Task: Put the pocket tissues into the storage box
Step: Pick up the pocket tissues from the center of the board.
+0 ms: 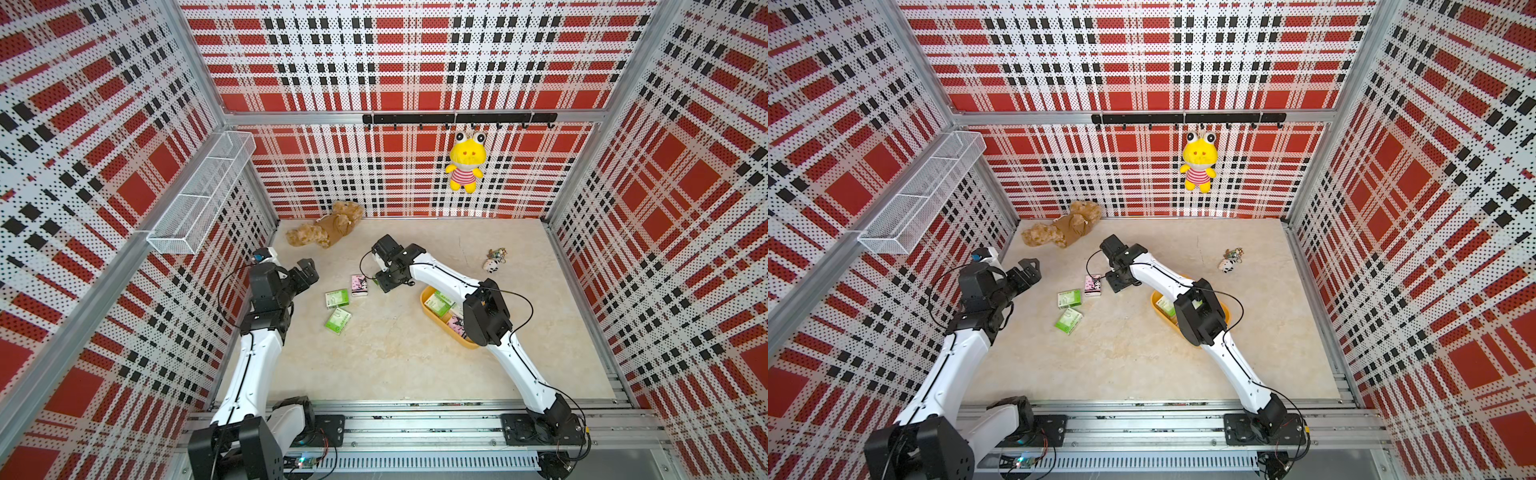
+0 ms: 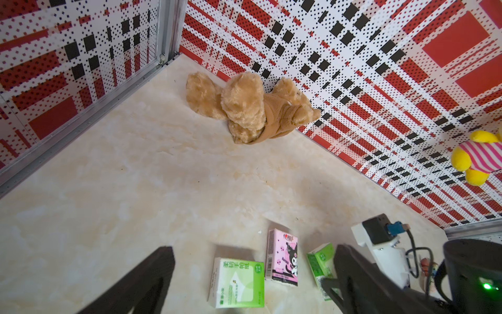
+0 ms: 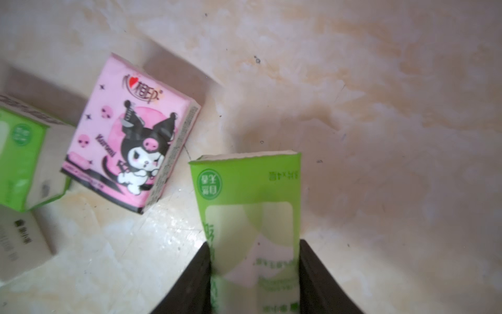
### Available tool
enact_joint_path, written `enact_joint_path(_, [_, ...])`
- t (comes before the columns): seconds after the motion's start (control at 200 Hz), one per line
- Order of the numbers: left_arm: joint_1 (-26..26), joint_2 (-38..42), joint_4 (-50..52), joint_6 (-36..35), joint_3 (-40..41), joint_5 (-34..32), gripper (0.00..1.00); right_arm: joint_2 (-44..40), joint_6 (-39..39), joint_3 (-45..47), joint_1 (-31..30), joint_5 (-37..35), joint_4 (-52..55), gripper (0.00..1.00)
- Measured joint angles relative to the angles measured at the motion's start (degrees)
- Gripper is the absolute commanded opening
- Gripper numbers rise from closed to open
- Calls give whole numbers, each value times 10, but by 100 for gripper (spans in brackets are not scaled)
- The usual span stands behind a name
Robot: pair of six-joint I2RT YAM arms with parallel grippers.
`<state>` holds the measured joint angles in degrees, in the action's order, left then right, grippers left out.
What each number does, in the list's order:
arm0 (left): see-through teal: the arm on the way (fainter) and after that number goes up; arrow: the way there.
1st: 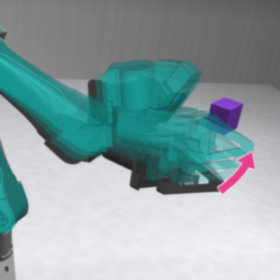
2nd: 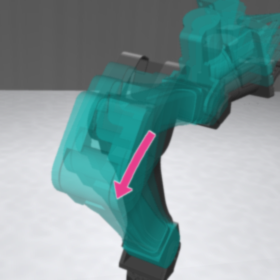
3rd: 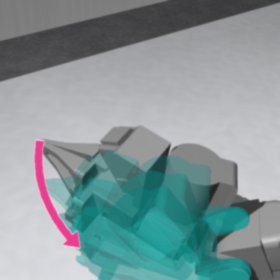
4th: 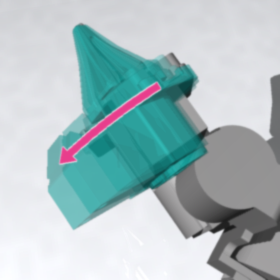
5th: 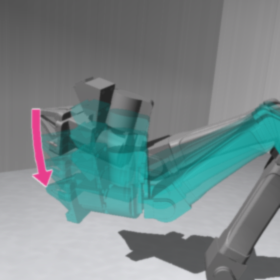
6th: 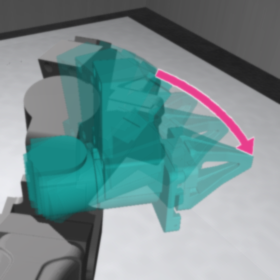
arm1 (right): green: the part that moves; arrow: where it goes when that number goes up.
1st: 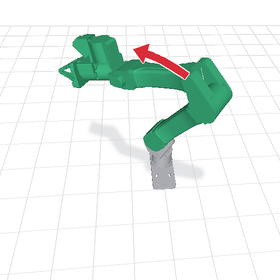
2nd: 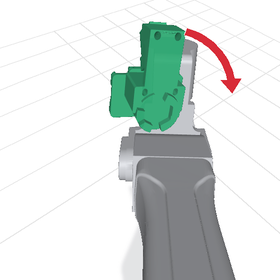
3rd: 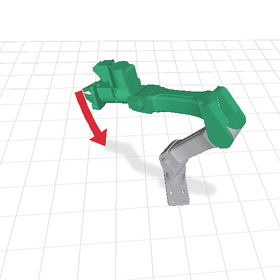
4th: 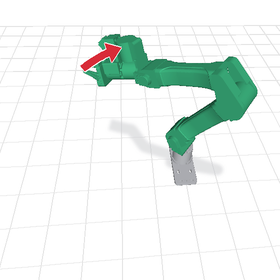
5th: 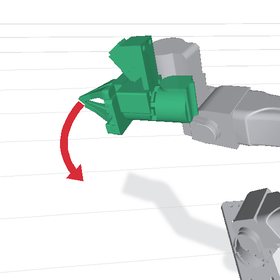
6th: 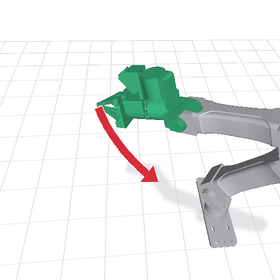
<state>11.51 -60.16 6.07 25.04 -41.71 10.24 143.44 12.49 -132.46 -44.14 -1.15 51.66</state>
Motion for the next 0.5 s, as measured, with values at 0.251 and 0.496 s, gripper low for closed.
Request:
enact_joint_path(0.251, [0,5,0,2,0,4,99,-91,0,47,0,-5,-18,48])
enact_joint_path(0.496, [-6,5,0,5,0,5,99,-180,-9,112,0,-25,-22,48])
